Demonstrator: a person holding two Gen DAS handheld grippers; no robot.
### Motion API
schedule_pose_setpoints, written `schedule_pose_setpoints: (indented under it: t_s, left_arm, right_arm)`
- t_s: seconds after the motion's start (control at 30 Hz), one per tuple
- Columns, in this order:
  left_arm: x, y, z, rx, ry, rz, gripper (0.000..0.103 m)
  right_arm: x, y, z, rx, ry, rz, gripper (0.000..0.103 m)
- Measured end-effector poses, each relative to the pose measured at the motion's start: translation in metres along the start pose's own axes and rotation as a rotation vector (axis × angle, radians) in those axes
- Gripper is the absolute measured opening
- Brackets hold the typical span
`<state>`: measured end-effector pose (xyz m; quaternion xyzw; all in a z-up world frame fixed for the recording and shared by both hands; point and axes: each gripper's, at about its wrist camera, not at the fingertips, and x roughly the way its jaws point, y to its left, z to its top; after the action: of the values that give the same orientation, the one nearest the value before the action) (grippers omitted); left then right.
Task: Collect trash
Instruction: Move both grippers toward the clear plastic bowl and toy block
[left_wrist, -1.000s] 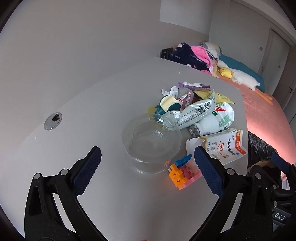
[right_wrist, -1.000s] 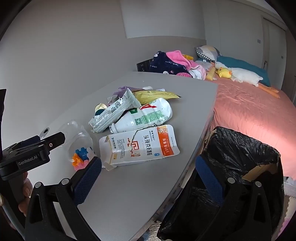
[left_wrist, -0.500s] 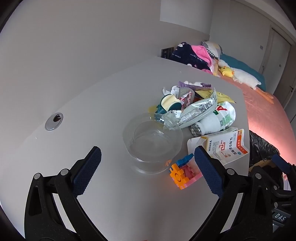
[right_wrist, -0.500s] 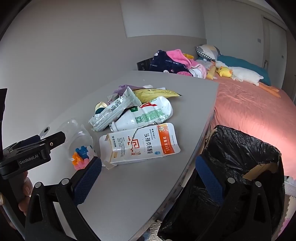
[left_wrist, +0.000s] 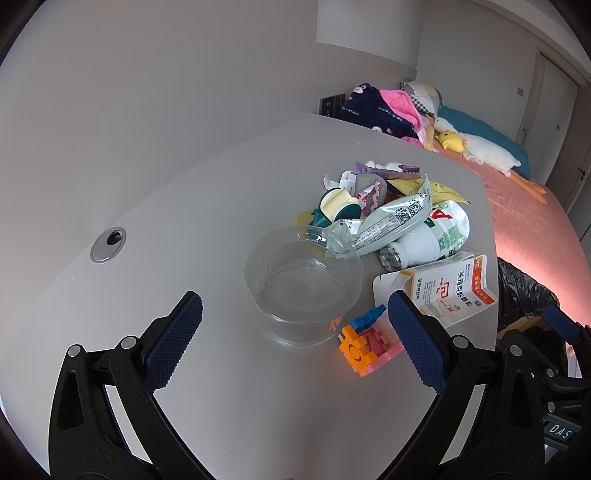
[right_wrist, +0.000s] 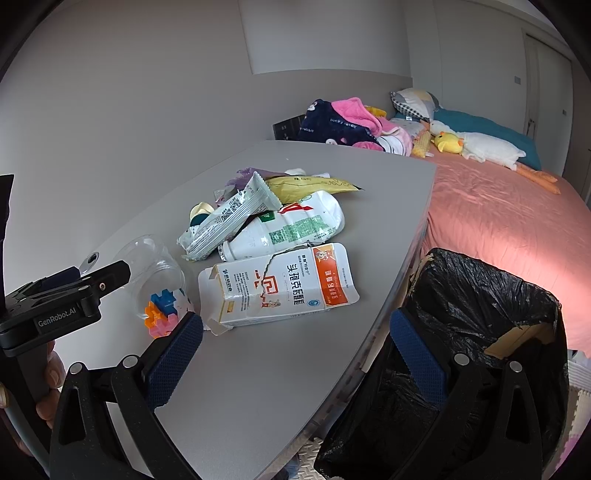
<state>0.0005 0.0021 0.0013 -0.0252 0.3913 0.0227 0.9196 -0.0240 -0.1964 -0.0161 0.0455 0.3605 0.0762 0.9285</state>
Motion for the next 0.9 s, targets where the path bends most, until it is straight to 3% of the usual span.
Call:
schedule_pose_setpoints:
  t_s: [0.67, 0.9]
  left_arm:
    - [-0.0006, -0.0015, -0.0001, 0.009, 0.002, -0.010, 0.097]
    - [0.0012, 0.0027, 0.0005, -0.015, 0.016, -0.060, 0.097]
  right_arm:
    - [0.0010, -0.0015, -0.0004, 0.009, 0.001, -0.005, 0.101]
    - [0.0011, -0.0010, -0.0009, 0.005, 0.003, -0.007, 0.101]
